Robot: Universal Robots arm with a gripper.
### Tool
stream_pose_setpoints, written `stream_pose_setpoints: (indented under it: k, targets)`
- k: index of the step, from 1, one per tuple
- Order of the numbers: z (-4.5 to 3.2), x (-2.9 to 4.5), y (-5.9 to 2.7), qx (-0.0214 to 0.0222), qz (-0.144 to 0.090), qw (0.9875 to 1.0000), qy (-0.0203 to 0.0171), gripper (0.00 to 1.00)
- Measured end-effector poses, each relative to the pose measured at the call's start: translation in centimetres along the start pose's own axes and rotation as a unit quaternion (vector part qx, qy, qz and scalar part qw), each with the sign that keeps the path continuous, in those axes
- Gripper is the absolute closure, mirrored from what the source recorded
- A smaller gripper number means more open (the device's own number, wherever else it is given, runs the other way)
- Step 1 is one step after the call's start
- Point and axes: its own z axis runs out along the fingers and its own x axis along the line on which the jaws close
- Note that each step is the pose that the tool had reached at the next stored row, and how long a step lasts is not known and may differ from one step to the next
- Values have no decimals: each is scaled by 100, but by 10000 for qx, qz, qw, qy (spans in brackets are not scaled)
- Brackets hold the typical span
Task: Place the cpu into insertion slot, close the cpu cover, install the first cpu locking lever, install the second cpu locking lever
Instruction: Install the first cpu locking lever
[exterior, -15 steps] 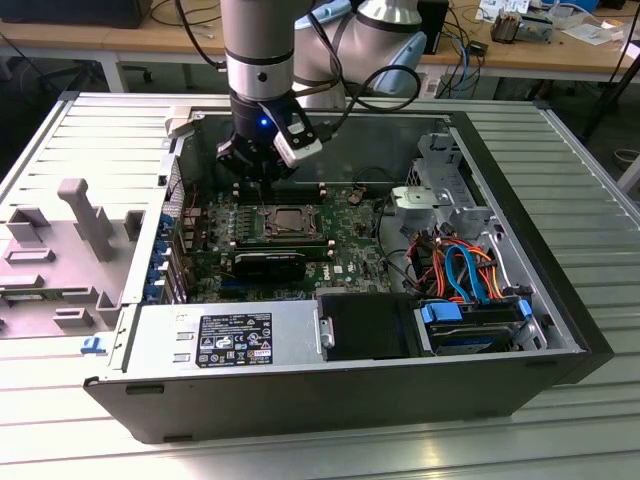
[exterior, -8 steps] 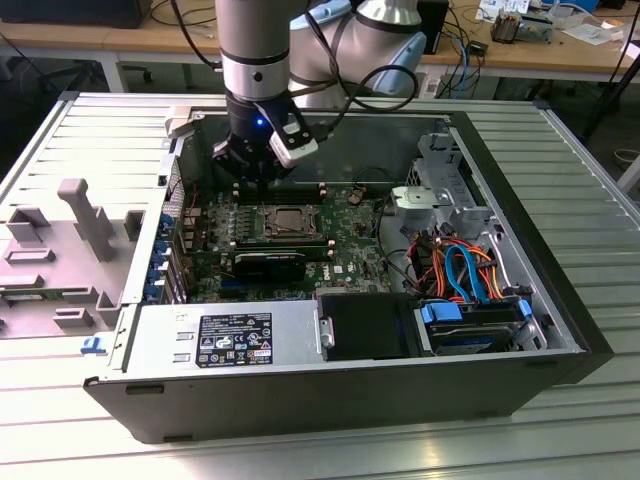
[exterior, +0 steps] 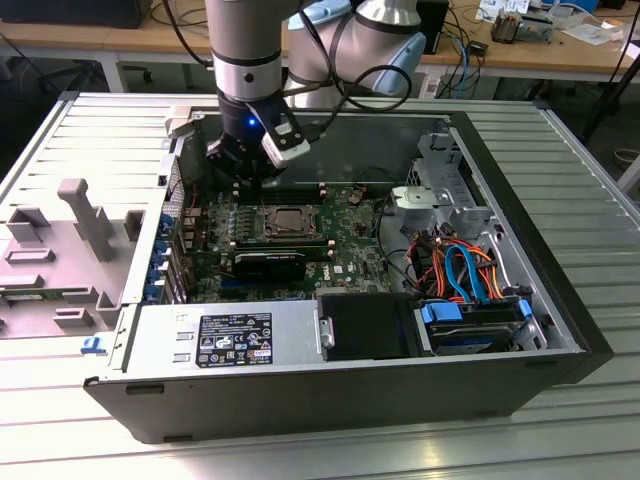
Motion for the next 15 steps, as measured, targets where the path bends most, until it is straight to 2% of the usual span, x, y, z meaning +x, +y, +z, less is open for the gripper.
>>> stream_pose_setpoints:
  k: [3, 7, 8, 10, 11, 15]
  targets:
    - [-20, 31, 3, -52, -1, 10000, -9, 89]
    - [-27, 85, 8, -57, -1, 10000, -19, 89]
    - [-27, 119, 15, -57, -1, 10000, -18, 89]
    - [-18, 141, 176, -57, -4, 10000, -18, 89]
    - [-16, 138, 214, -57, -7, 10000, -18, 89]
    - [-14, 120, 216, -57, -21, 10000, -18, 89]
